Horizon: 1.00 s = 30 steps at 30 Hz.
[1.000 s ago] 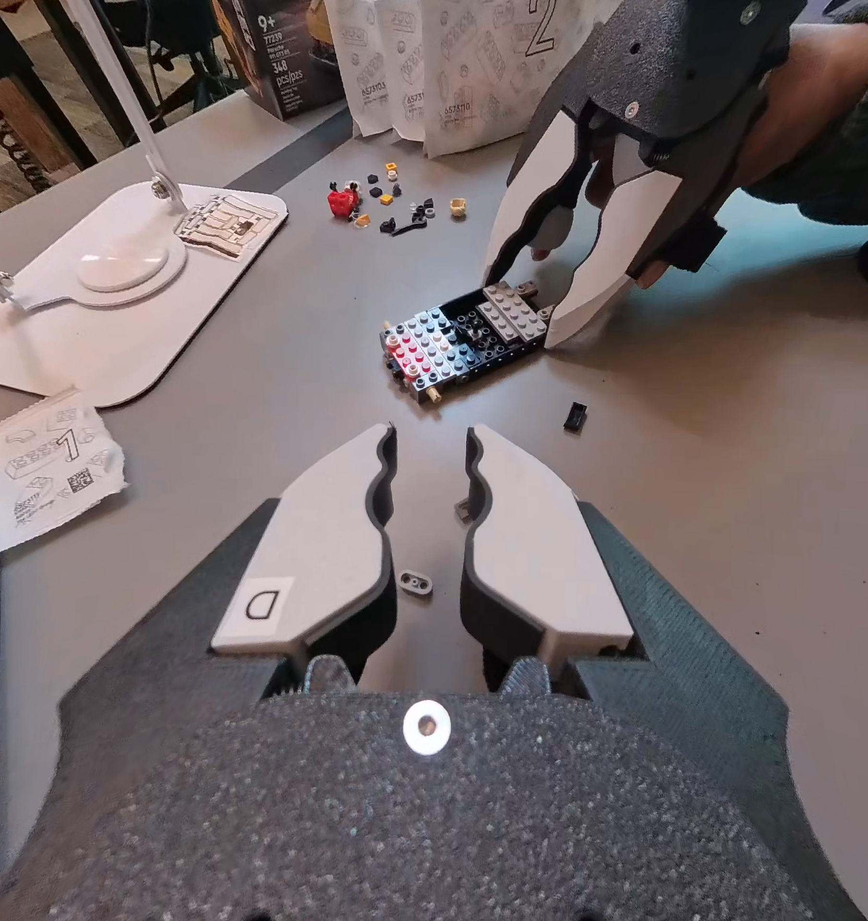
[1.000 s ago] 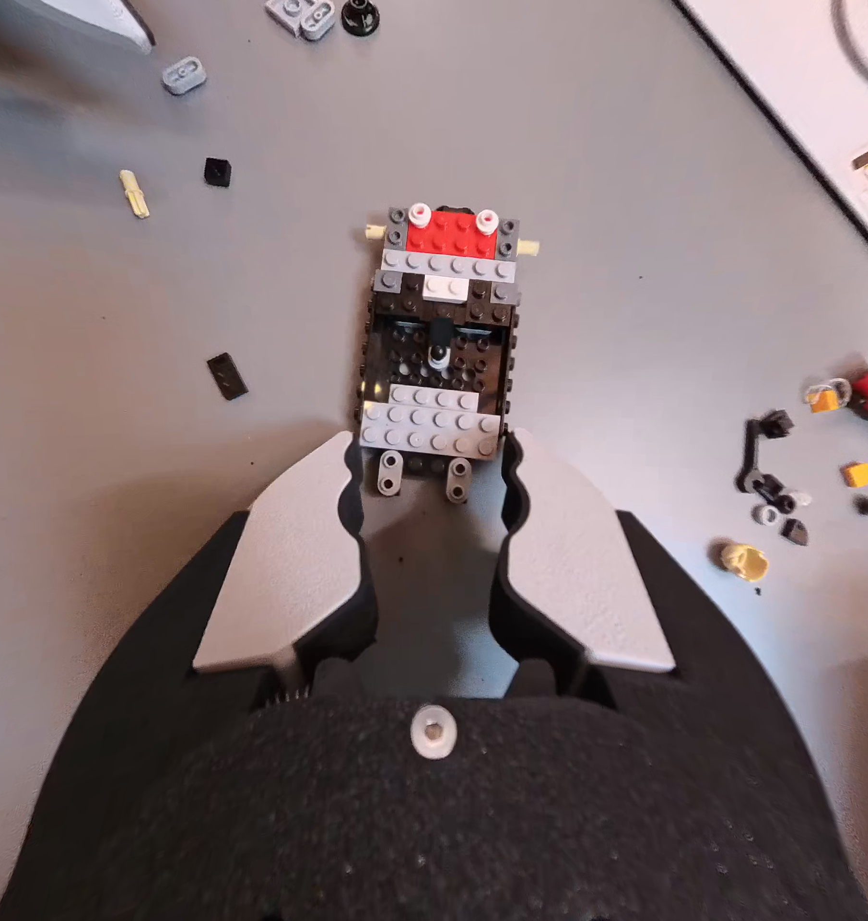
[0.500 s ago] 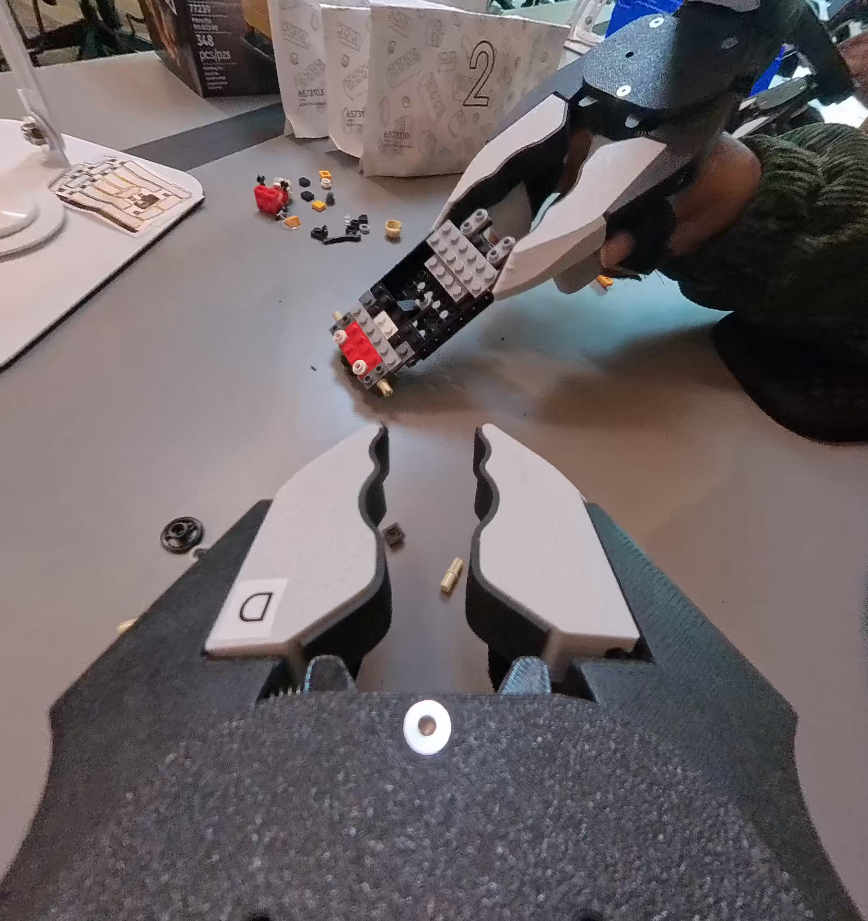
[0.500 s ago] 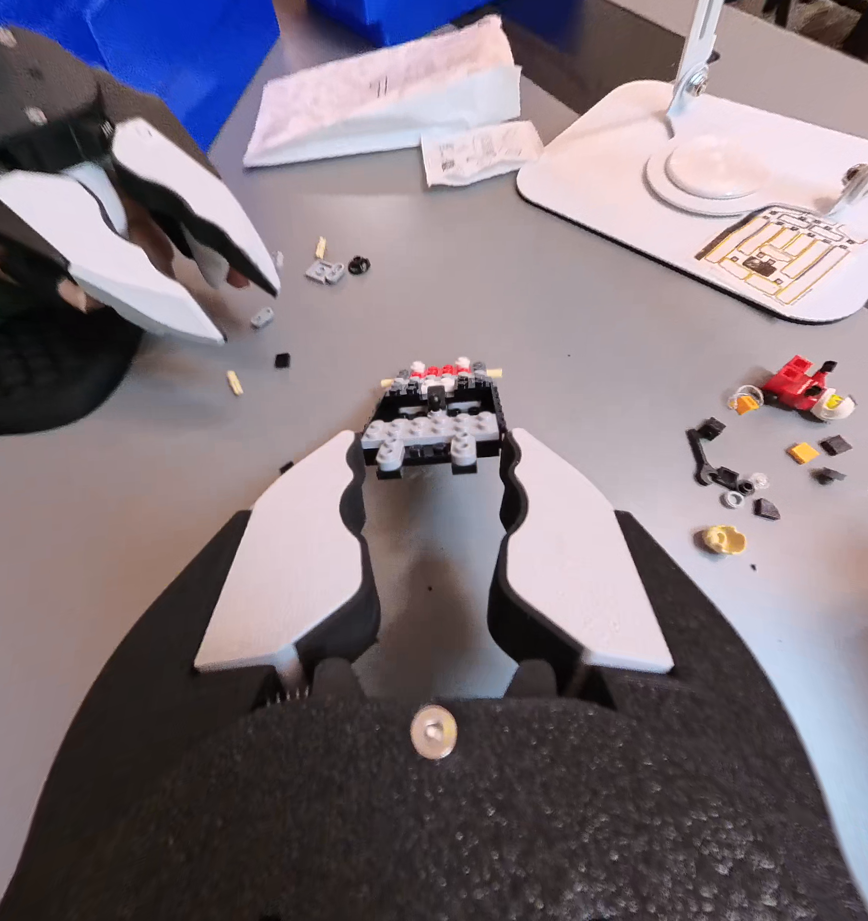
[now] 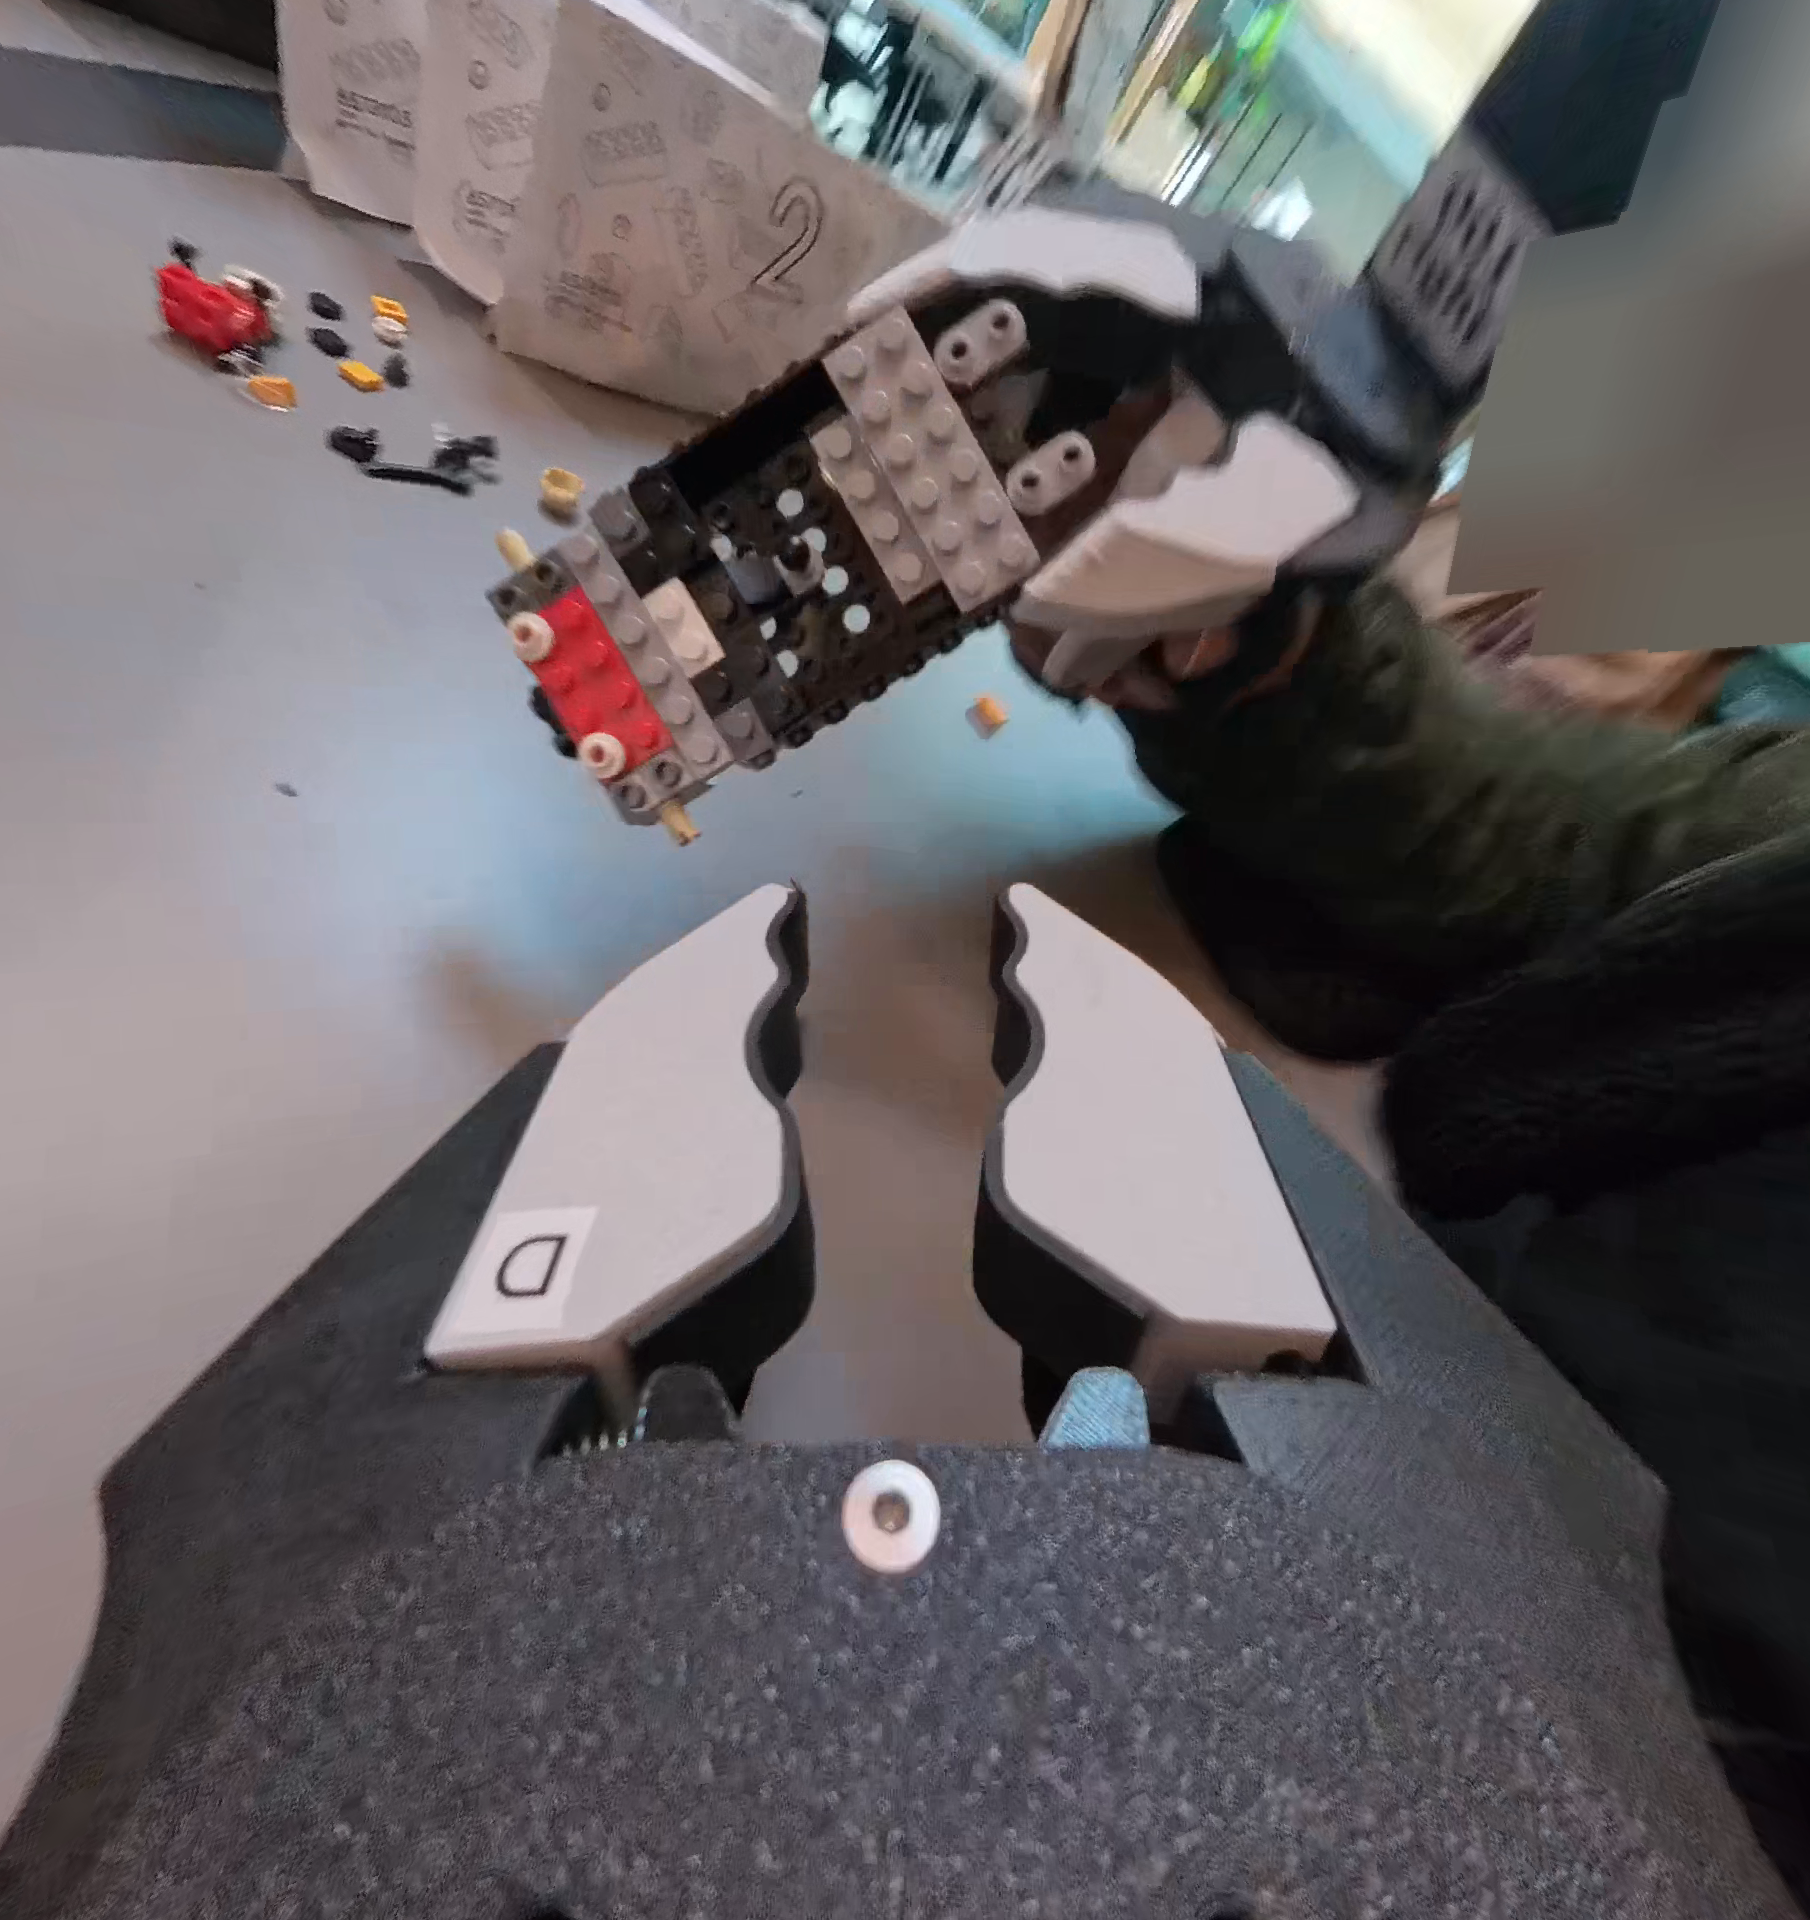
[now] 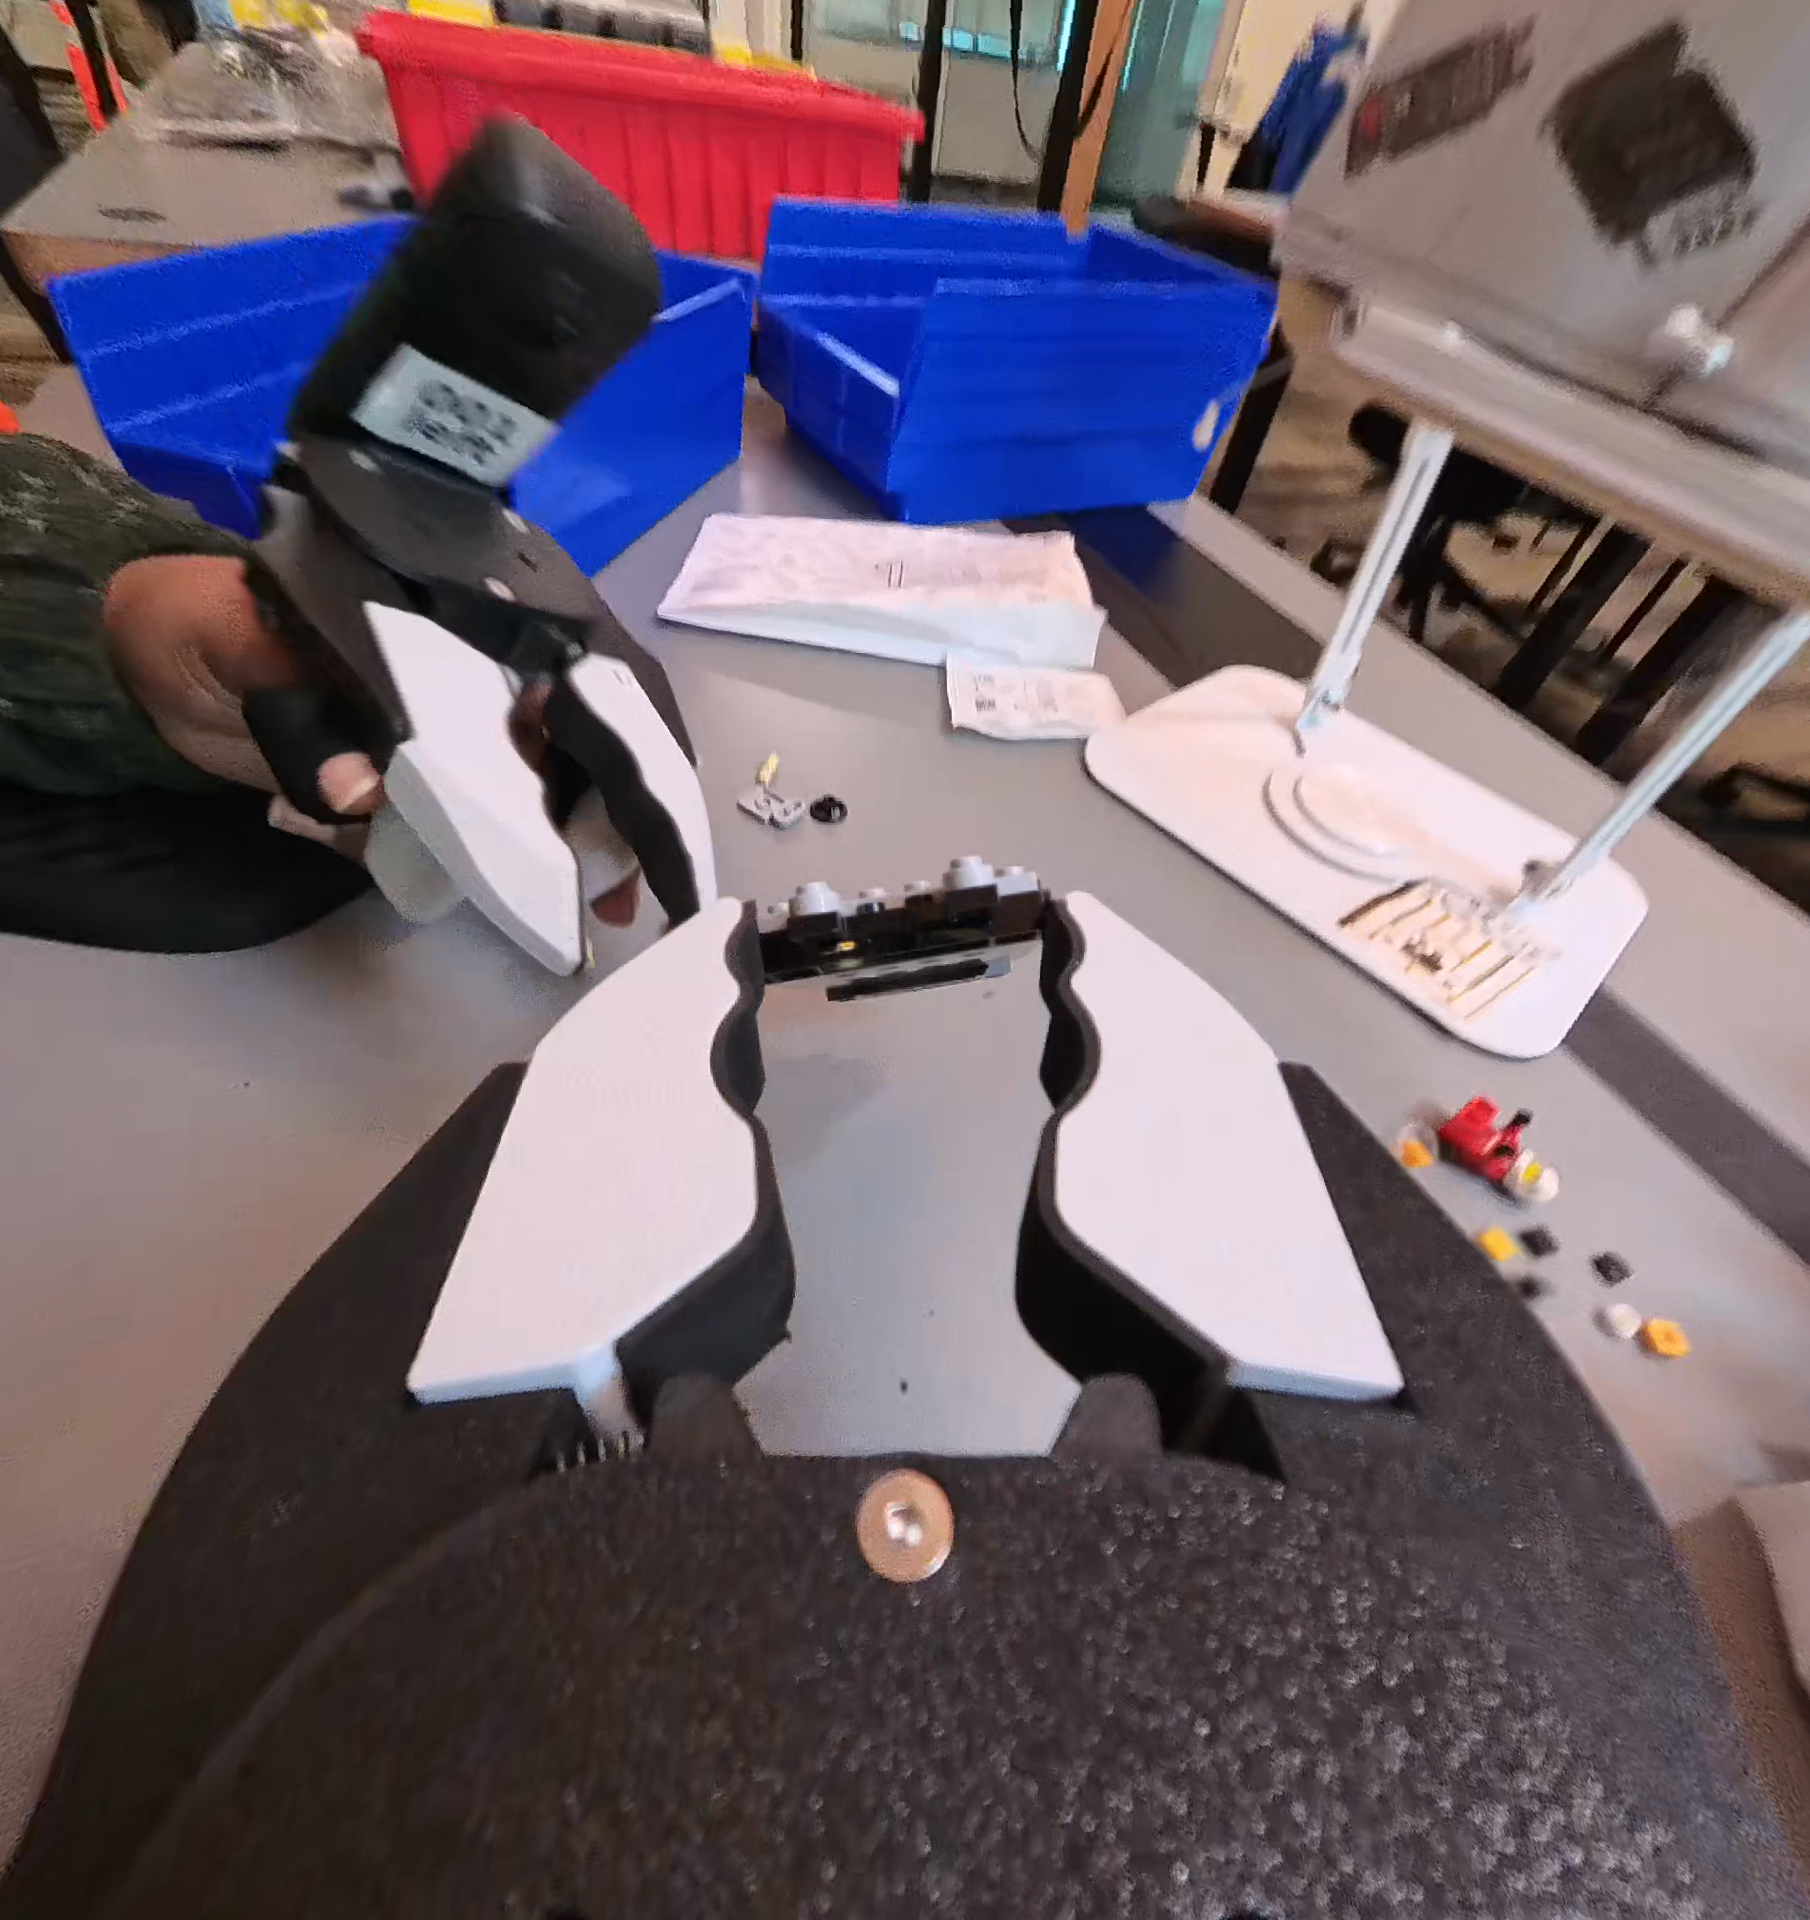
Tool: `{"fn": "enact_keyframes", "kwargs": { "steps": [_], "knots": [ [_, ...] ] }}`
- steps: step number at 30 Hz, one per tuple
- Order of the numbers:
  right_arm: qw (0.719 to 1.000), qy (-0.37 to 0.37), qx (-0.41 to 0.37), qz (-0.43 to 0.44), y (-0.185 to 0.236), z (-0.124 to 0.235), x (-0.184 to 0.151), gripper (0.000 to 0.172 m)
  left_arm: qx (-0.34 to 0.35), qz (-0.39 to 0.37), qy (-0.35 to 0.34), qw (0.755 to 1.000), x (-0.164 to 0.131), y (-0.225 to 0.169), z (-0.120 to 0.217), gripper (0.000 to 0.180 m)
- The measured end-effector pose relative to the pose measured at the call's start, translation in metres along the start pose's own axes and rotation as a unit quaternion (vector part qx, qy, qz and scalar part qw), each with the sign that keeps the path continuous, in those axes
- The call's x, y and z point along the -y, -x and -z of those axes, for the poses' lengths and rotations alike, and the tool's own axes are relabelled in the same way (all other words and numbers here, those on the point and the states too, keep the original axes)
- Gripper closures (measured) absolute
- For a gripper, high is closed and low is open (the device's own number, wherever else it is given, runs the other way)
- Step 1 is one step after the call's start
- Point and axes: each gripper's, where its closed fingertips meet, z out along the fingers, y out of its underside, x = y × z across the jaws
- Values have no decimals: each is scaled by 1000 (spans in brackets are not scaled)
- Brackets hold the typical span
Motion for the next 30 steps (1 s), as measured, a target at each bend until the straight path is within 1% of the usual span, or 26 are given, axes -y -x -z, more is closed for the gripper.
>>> {"fn": "enact_keyframes", "kwargs": {
  "steps": [2,3,4,5,6,7,9,10,11,12,14,15,16,17,19,20,21,23,24,26,27,30],
  "knots": [
    [999,-33,-7,30,7,4,14,120,-63,88,-47,993,13,-11,-2,147],
    [998,-52,-13,45,10,6,22,120,-101,142,-77,982,21,-15,-2,147],
    [996,-70,-19,60,14,9,30,120,-144,200,-110,963,31,-19,0,144],
    [993,-88,-25,75,17,12,37,120,-189,256,-145,937,41,-22,3,141],
    [990,-101,-31,91,21,14,43,120,-225,296,-170,913,49,-25,5,138],
    [987,-112,-38,107,25,16,47,120,-244,312,-181,900,54,-28,5,135],
    [981,-123,-47,139,34,18,53,120,-265,306,-195,893,62,-37,4,133],
    [978,-123,-51,159,39,17,54,120,-275,304,-203,889,67,-42,5,138],
    [974,-127,-57,181,43,17,56,120,-270,296,-210,892,71,-42,6,154],
    [969,-127,-65,202,45,18,57,120,-262,269,-219,900,74,-41,8,167],
    [964,-106,-75,230,43,17,53,120,-252,236,-195,918,73,-40,9,167],
    [965,-102,-71,230,43,17,50,120,-247,221,-182,926,73,-40,11,168],
    [968,-93,-57,224,44,16,46,121,-225,196,-168,939,71,-36,11,168],
    [973,-79,-39,213,44,15,41,123,-199,160,-143,956,68,-32,12,167],
    [984,-61,15,167,46,18,36,124,-143,76,-60,985,53,-24,12,168],
    [989,-47,38,135,44,20,33,123,-92,15,-15,995,44,-15,12,168],
    [992,-31,60,105,42,21,30,123,-39,-58,34,997,32,-7,13,168],
    [994,-11,90,58,39,24,28,123,15,-182,133,974,9,-4,13,168],
    [993,1,109,42,41,25,25,124,46,-222,163,960,3,-1,11,168],
    [988,30,149,17,50,23,19,123,48,-267,216,938,-12,-7,5,168],
    [985,43,165,9,55,21,15,123,50,-288,230,928,-16,-10,2,168],
    [977,79,196,15,72,12,3,124,76,-360,275,889,-24,-14,-4,168]
  ]
}}
